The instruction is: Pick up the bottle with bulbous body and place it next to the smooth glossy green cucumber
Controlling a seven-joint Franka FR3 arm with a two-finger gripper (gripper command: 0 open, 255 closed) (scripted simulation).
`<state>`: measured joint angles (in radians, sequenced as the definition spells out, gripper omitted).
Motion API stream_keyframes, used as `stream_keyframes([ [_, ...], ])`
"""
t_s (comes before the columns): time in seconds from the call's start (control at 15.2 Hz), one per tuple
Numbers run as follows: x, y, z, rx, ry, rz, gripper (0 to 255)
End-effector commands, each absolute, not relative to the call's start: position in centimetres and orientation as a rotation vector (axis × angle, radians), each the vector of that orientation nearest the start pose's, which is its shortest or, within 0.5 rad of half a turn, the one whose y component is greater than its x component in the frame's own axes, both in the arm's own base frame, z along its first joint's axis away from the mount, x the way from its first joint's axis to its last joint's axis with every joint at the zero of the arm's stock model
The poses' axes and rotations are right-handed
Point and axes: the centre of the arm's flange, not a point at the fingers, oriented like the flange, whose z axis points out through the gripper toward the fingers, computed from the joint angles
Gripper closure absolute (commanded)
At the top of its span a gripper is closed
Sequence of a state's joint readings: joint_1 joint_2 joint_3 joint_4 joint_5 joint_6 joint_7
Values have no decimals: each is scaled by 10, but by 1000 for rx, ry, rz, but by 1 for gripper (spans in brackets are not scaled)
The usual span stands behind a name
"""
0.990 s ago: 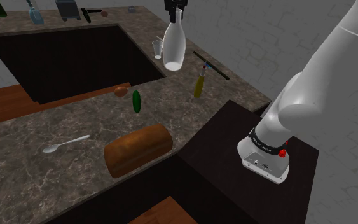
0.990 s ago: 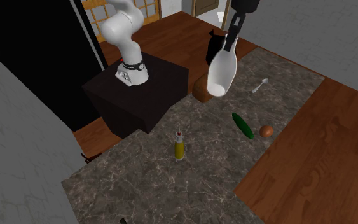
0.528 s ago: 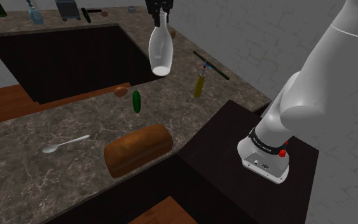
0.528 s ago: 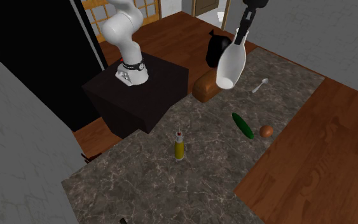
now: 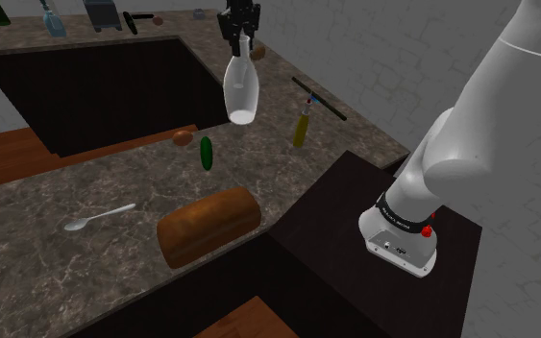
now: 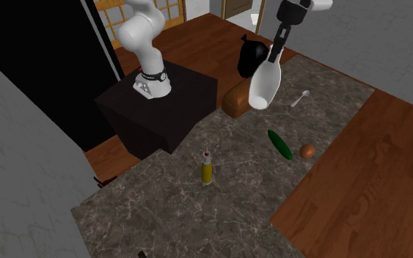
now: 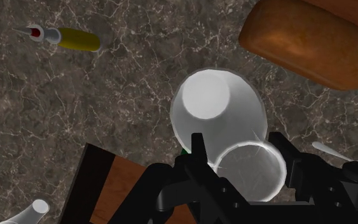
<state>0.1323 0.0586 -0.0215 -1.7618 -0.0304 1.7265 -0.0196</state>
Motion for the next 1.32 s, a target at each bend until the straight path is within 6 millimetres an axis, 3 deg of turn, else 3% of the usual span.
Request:
stream_keyframes([
  [0.0, 567, 61, 503, -3166, -216, 145, 255],
  [1.25, 567, 61, 403, -3166, -216, 145, 255],
])
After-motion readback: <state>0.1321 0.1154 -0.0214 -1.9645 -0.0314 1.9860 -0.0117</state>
